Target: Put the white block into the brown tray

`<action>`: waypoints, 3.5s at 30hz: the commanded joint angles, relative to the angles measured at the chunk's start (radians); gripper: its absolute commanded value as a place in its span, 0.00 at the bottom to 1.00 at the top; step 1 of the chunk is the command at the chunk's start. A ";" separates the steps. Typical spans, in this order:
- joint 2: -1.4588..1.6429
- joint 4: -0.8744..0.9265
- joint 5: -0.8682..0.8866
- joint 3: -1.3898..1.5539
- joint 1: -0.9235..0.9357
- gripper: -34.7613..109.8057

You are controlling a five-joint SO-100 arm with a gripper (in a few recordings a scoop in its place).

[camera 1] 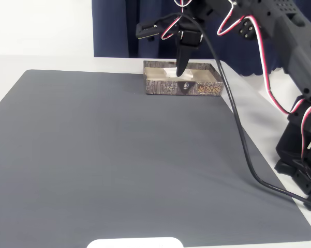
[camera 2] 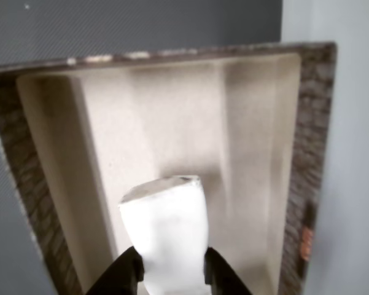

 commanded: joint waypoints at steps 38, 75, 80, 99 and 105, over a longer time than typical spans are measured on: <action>-0.172 0.064 -0.003 -0.359 0.000 0.24; -0.186 0.072 -0.003 -0.356 0.029 0.48; -0.195 0.071 0.011 -0.371 0.025 0.48; 0.365 0.123 0.164 0.173 -0.173 0.24; 0.647 0.112 0.330 0.503 -0.262 0.24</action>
